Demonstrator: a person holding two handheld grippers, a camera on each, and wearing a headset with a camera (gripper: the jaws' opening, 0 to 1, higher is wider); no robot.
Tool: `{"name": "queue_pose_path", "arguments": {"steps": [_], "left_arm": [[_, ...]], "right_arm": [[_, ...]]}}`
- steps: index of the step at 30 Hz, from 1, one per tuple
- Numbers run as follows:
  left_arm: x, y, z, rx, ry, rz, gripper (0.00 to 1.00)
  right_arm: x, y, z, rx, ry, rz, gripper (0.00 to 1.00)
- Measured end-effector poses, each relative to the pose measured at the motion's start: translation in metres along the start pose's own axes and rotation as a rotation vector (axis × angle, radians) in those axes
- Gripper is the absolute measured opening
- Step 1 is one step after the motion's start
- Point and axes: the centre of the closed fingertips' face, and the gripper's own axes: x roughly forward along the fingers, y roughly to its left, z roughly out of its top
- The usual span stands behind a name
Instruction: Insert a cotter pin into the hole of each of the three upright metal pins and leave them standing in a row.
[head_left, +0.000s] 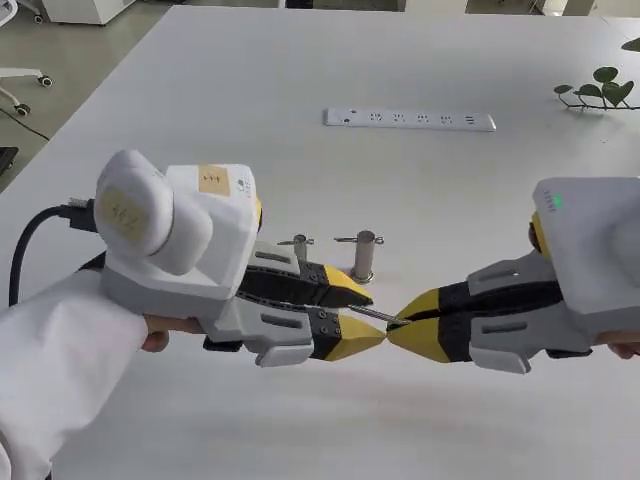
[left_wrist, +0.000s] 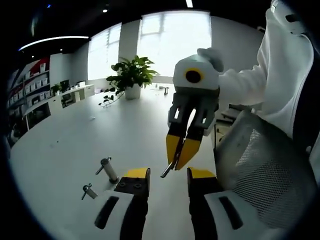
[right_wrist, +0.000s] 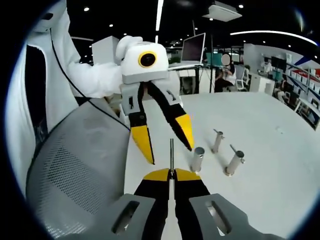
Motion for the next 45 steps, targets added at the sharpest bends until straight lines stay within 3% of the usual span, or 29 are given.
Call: {"name": "queue_pose_path", "arguments": {"steps": [2, 4, 7, 18, 26, 30, 45], "left_arm": [[-0.002, 0.013, -0.005, -0.003, 0.004, 0.067, 0.44], [-0.003, 0.026, -0.011, -0.02, 0.01, 0.124, 0.46], [-0.002, 0.035, -0.017, -0.046, 0.004, 0.161, 0.46], [0.01, 0.055, -0.054, -0.117, 0.062, 0.213, 0.33], [0.017, 0.056, -0.06, -0.136, 0.068, 0.206, 0.24], [0.017, 0.056, -0.061, -0.123, 0.07, 0.213, 0.13], [0.017, 0.056, -0.061, -0.087, 0.065, 0.198, 0.11]], "right_arm": [[0.001, -0.012, -0.003, 0.004, 0.012, -0.037, 0.0], [0.001, -0.019, -0.005, -0.002, 0.023, -0.058, 0.0], [0.004, -0.028, -0.009, -0.013, 0.049, -0.071, 0.0], [0.02, -0.047, -0.032, -0.083, 0.192, -0.07, 0.0], [0.028, -0.049, -0.034, -0.126, 0.236, -0.043, 0.0], [0.031, -0.05, -0.035, -0.129, 0.244, -0.036, 0.0], [0.038, -0.052, -0.037, -0.164, 0.284, 0.011, 0.0]]}}
